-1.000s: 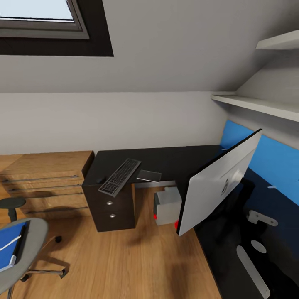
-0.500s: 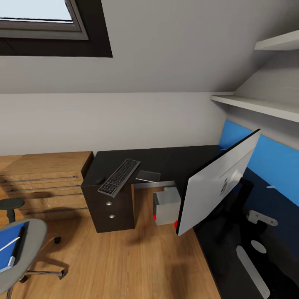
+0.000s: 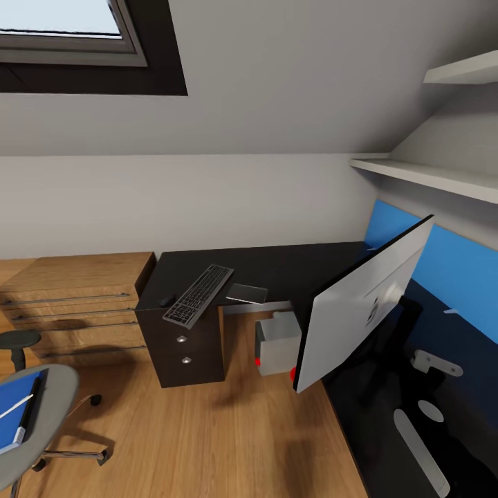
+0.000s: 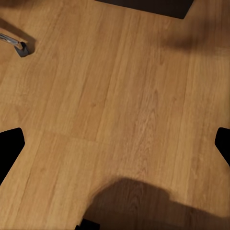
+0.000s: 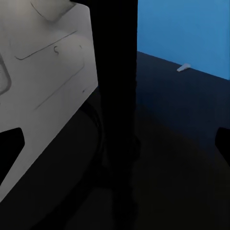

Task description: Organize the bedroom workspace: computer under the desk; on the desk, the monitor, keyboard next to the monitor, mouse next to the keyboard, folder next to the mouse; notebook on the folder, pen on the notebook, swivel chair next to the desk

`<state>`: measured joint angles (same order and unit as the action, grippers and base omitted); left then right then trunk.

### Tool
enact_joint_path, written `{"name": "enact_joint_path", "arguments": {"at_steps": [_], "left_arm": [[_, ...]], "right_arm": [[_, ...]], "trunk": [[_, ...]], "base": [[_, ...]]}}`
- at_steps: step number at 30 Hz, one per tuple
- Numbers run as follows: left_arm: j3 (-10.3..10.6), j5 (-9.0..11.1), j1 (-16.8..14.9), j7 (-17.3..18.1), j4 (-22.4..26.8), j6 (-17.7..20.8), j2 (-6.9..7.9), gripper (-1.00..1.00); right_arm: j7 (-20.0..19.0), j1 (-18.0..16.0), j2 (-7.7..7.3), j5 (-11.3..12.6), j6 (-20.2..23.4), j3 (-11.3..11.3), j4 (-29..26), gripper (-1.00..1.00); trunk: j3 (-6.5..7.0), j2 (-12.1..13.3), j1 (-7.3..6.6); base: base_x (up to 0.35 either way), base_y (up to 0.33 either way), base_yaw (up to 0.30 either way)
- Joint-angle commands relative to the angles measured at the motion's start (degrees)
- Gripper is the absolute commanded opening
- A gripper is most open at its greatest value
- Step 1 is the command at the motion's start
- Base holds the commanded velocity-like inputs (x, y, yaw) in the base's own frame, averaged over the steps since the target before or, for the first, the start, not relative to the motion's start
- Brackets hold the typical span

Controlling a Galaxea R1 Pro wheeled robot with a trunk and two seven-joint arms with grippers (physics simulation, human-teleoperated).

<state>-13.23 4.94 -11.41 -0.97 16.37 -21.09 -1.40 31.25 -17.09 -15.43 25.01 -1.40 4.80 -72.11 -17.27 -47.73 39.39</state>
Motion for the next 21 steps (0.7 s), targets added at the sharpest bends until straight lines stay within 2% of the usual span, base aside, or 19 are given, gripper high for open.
{"name": "enact_joint_path", "arguments": {"at_steps": [1, 14, 21], "left_arm": [[0.2, 0.5, 0.0, -0.1, 0.0, -0.2, 0.00, 1.00], [0.2, 0.5, 0.0, 0.1, 0.1, -0.2, 0.08, 1.00], [0.2, 0.5, 0.0, 0.0, 0.1, -0.1, 0.08, 1.00]], "right_arm": [[0.4, 0.0, -0.09, 0.5, -0.2, 0.2, -0.1, 1.00], [0.2, 0.0, -0.09, 0.5, -0.1, 0.2, 0.4, 1.00], [-0.1, 0.0, -0.18, 0.3, -0.3, 0.1, 1.1, 1.00]], "trunk": [[-0.07, -0.1, 0.01], [-0.07, -0.1, 0.01], [-1.33, -2.9, 1.55]], "base": [[0.000, 0.000, 0.000], [0.000, 0.000, 0.000], [0.000, 0.000, 0.000]]}}
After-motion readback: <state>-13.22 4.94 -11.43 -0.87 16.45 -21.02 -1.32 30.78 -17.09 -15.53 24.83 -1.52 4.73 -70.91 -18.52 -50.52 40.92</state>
